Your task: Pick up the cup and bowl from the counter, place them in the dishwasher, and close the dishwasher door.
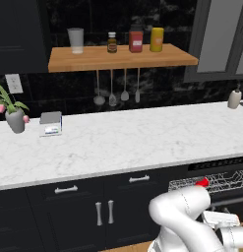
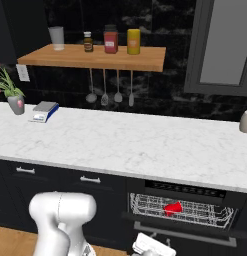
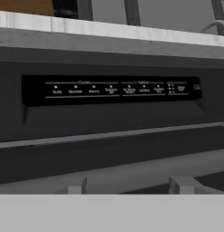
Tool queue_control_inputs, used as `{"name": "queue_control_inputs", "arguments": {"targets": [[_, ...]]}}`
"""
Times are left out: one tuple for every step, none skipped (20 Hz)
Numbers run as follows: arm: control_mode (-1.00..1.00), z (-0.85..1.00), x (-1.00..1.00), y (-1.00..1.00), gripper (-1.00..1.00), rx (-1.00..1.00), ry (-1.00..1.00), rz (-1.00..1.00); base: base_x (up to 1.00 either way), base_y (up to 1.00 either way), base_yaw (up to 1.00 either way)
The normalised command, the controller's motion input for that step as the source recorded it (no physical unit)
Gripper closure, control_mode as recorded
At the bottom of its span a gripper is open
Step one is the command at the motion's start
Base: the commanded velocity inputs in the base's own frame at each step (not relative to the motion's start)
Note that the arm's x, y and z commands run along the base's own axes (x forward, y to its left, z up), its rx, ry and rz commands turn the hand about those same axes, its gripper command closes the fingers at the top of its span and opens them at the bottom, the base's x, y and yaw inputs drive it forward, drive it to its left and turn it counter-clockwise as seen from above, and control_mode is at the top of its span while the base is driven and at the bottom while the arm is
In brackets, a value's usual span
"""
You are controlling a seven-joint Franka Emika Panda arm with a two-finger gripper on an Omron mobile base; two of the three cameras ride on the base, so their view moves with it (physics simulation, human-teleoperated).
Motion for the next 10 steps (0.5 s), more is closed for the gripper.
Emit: {"name": "queue_control_inputs", "arguments": {"targets": [[-1.00,0.00,0.79,0.00,-1.00,-0.06,-0.07,0.02,0.00,0.00,0.00],[-1.00,0.00,0.80,0.00,-1.00,-0.04,-0.06,0.03,0.00,0.00,0.00],[-1.00,0.00,0.82,0.00,-1.00,-0.05,-0.06,0.02,0.00,0.00,0.00],[-1.00,0.00,0.89,0.02,-1.00,-0.06,-0.05,0.02,0.00,0.00,0.00],[-1.00,0.00,0.96,0.04,-1.00,-0.05,-0.02,0.03,0.00,0.00,0.00],[-1.00,0.00,1.00,0.00,-1.00,-0.05,-0.02,0.03,0.00,0.00,0.00],[-1.00,0.00,1.00,0.01,-1.00,-0.06,-0.01,0.03,0.00,0.00,0.00],[-1.00,0.00,1.00,0.00,-1.00,-0.06,0.00,0.03,0.00,0.00,0.00],[-1.00,0.00,1.00,0.00,-1.00,-0.06,0.00,0.02,0.00,0.00,0.00],[-1.00,0.00,1.00,0.00,-1.00,-0.06,0.00,0.03,0.00,0.00,0.00]]}}
